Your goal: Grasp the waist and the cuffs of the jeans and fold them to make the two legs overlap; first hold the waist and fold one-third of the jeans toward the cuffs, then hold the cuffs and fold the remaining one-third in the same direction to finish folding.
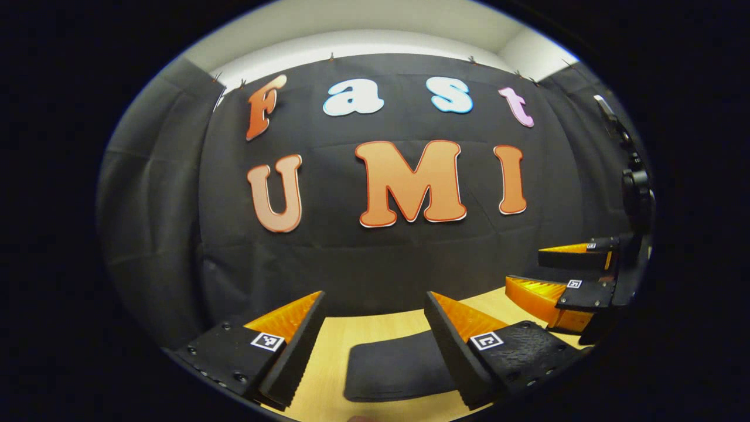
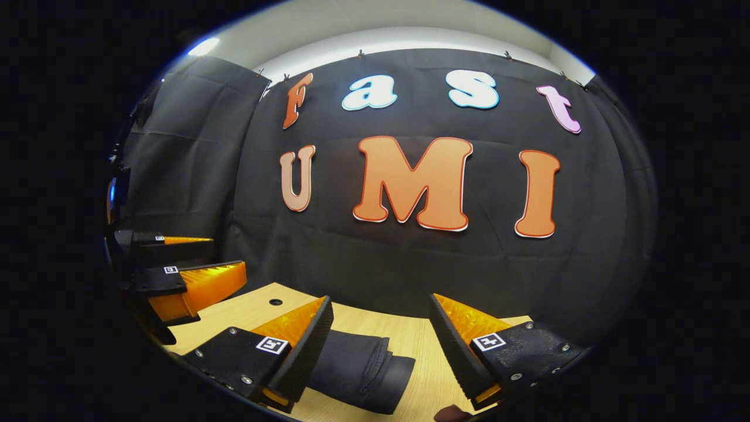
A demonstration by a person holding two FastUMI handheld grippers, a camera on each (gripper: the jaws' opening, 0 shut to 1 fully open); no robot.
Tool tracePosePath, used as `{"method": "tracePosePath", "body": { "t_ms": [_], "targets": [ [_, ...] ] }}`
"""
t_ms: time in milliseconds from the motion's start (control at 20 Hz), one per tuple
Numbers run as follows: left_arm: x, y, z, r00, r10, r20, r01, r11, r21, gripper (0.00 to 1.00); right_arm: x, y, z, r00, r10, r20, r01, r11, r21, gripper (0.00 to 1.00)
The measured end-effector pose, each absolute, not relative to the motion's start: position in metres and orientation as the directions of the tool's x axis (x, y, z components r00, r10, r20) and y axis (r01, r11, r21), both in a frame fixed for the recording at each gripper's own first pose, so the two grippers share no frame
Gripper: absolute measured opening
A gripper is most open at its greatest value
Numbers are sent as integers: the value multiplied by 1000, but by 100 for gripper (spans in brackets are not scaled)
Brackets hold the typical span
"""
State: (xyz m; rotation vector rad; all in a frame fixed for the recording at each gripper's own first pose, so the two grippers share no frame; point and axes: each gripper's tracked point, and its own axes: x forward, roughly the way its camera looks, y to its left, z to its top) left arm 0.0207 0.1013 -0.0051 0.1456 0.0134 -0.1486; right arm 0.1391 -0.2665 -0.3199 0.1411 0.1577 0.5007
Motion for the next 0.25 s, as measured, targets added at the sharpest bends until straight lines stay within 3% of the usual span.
{"method": "tracePosePath", "body": {
  "t_ms": [250],
  "targets": [
    [12,95,-7,989,-149,-16,149,971,186,100,135,-263,-317,856,505,-108,-486,858,166,98]
  ]
}}
